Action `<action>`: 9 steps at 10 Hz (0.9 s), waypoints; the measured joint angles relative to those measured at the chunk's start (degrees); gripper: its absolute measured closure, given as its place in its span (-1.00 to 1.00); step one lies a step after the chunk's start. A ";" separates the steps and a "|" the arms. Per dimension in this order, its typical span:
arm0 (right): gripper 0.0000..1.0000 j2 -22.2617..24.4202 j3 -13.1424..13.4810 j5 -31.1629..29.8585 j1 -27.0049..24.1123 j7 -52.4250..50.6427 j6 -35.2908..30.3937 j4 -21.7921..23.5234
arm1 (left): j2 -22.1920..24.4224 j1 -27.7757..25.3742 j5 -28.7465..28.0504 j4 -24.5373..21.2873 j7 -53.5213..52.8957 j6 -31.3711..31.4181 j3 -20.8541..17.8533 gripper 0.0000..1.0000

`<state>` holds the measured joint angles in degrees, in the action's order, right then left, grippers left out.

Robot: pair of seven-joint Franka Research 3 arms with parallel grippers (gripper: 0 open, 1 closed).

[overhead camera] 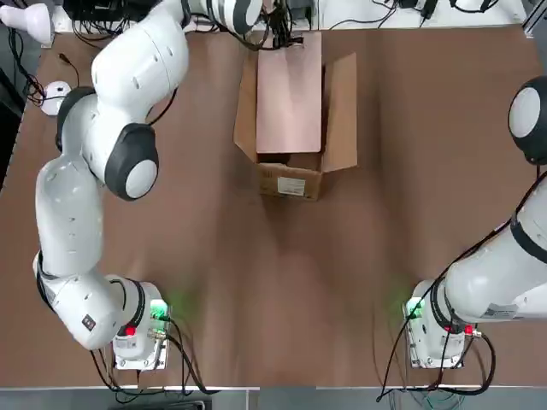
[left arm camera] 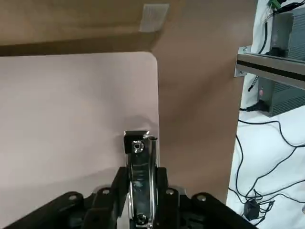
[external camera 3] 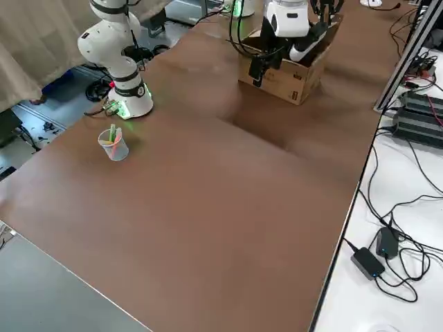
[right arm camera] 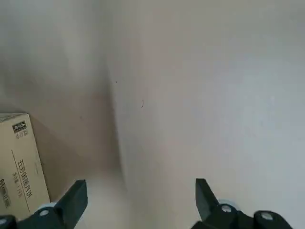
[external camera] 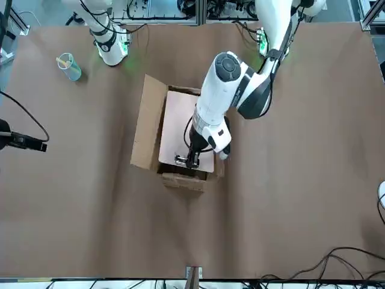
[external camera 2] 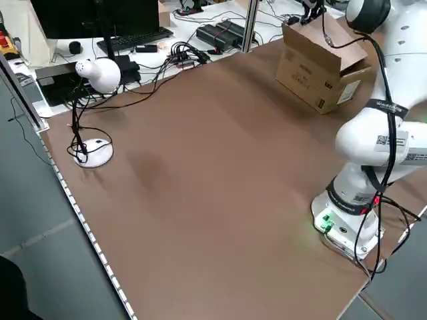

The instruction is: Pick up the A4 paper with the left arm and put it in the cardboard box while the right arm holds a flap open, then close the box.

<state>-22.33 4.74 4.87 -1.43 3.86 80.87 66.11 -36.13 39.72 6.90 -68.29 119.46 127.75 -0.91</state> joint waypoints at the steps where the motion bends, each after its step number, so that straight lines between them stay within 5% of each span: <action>1: -1.00 0.12 -0.02 0.00 0.00 0.00 0.00 0.00 | -0.41 0.21 0.00 -0.01 0.00 0.01 -0.01 0.42; 4: -1.00 1.81 -0.08 0.00 0.00 -0.03 1.22 2.06 | -1.72 1.49 0.00 -0.01 -0.01 0.03 -0.28 0.42; 7: -1.00 8.43 -0.59 0.00 0.19 -0.15 8.01 13.35 | -1.89 2.09 0.00 -0.03 -0.22 0.03 -0.51 0.42; 9: -1.00 10.95 -0.68 0.00 0.33 -0.17 8.37 16.87 | -2.39 2.09 -0.06 -0.06 -0.23 0.04 -0.65 0.42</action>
<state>-11.38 4.06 4.87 -1.09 3.69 89.24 82.98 -38.52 41.81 6.85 -68.35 119.23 127.78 -1.56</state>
